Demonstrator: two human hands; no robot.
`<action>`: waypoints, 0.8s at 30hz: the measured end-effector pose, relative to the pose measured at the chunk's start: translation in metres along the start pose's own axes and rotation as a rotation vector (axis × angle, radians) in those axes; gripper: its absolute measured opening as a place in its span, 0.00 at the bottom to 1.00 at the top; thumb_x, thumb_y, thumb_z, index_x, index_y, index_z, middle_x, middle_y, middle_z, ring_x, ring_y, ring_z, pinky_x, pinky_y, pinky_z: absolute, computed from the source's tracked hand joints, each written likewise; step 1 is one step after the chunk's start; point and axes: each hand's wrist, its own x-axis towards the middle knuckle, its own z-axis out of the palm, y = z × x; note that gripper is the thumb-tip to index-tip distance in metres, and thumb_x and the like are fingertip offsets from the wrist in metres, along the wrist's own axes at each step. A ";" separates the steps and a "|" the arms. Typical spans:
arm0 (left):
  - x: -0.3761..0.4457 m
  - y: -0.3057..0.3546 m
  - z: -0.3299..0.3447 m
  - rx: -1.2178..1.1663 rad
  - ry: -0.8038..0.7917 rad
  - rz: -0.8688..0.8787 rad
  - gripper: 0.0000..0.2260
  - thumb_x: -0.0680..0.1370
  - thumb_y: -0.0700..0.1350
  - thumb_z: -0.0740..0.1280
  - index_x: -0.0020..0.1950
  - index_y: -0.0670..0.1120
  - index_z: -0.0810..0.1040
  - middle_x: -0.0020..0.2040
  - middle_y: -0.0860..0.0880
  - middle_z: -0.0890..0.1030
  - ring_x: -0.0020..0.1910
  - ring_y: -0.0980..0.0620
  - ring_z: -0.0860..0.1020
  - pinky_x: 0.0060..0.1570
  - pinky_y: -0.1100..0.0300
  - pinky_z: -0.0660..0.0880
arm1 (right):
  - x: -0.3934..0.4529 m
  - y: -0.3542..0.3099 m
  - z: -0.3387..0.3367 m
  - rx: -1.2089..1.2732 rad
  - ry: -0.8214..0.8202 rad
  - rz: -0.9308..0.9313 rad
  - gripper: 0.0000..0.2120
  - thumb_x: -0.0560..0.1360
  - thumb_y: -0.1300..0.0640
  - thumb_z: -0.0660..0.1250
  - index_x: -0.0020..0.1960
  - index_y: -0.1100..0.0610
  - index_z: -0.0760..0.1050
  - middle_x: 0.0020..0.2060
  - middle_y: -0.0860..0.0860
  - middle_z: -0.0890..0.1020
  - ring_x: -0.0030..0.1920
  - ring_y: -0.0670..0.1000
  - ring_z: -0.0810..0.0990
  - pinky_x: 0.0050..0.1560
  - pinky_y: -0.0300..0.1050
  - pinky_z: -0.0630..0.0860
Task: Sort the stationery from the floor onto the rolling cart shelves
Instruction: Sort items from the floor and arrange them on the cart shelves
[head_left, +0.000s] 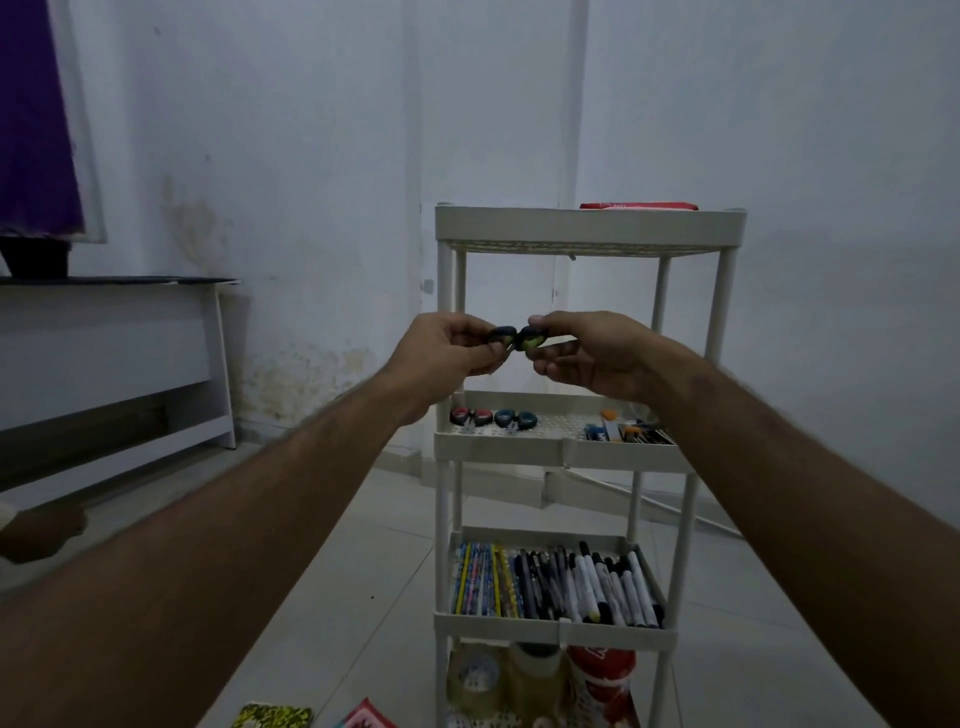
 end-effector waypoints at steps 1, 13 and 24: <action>0.001 -0.004 -0.002 0.099 -0.003 -0.003 0.11 0.76 0.34 0.72 0.57 0.40 0.83 0.50 0.44 0.86 0.49 0.50 0.85 0.47 0.63 0.81 | 0.003 0.004 0.004 -0.034 0.021 0.006 0.11 0.79 0.59 0.69 0.56 0.66 0.80 0.41 0.59 0.83 0.35 0.51 0.82 0.37 0.40 0.80; -0.058 -0.060 -0.016 0.635 0.179 0.295 0.09 0.77 0.36 0.68 0.55 0.44 0.84 0.47 0.51 0.84 0.43 0.61 0.81 0.45 0.70 0.79 | 0.057 0.074 0.070 -0.584 0.326 0.035 0.09 0.76 0.60 0.71 0.51 0.66 0.80 0.40 0.59 0.83 0.35 0.54 0.82 0.33 0.44 0.79; -0.158 -0.100 -0.042 0.593 0.044 0.190 0.09 0.78 0.39 0.70 0.56 0.48 0.83 0.52 0.57 0.82 0.49 0.62 0.79 0.46 0.71 0.76 | -0.035 0.097 0.068 -0.899 0.389 -0.440 0.12 0.79 0.62 0.64 0.59 0.59 0.83 0.53 0.53 0.85 0.47 0.49 0.83 0.46 0.39 0.77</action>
